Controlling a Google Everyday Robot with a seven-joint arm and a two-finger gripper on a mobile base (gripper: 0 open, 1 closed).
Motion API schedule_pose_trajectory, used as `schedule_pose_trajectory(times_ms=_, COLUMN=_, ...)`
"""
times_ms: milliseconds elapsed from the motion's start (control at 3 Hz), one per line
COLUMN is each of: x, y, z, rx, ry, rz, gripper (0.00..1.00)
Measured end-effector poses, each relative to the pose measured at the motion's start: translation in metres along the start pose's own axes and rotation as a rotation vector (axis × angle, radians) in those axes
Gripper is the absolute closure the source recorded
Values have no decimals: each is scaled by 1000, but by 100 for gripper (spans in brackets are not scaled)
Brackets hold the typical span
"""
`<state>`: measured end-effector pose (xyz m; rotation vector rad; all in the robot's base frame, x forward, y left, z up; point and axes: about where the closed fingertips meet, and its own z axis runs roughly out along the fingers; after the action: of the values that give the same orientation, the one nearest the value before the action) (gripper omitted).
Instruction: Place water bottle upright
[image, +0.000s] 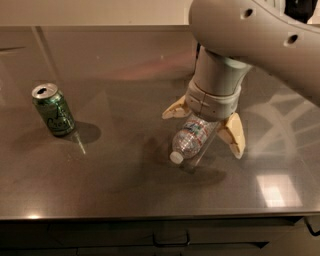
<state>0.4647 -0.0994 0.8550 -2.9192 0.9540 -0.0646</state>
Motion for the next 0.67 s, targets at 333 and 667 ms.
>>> schedule_pose_trajectory(times_ms=333, x=-1, y=-1, z=3, rx=-7, ry=4, rz=-11, gripper=0)
schedule_pose_trajectory(times_ms=667, x=-1, y=-1, z=6, rx=-14, ry=8, rz=-18, gripper=17)
